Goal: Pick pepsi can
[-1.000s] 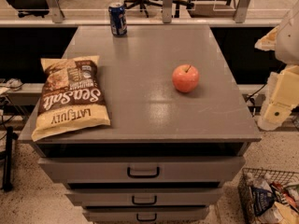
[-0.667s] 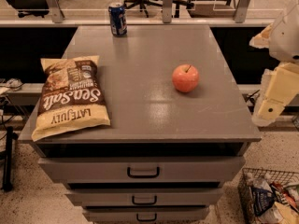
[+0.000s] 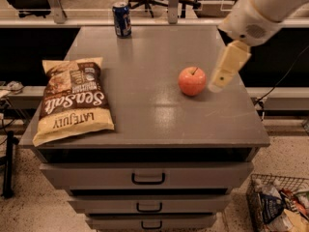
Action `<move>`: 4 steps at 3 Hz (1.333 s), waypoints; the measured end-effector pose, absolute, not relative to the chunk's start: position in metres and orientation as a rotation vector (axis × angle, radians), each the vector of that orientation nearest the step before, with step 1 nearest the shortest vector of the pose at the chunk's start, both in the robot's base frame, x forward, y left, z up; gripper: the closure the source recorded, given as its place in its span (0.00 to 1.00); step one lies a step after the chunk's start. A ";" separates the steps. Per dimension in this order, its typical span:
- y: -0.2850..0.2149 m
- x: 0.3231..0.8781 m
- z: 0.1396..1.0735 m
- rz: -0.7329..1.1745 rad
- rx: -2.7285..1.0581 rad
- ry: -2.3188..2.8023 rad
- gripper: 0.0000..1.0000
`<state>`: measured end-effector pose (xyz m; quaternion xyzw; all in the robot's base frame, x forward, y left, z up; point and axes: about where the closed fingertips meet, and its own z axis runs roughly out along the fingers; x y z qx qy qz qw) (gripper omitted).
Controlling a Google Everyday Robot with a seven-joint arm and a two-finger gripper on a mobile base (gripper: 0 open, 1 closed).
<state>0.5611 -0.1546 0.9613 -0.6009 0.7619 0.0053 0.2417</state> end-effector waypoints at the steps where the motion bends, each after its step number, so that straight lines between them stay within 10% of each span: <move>1: -0.113 0.616 0.957 0.113 -1.527 2.021 0.00; 4: -0.076 0.696 0.942 0.211 -1.317 1.978 0.00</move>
Offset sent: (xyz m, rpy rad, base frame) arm 0.0444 0.0345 -0.0029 0.1137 -0.0307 -0.0152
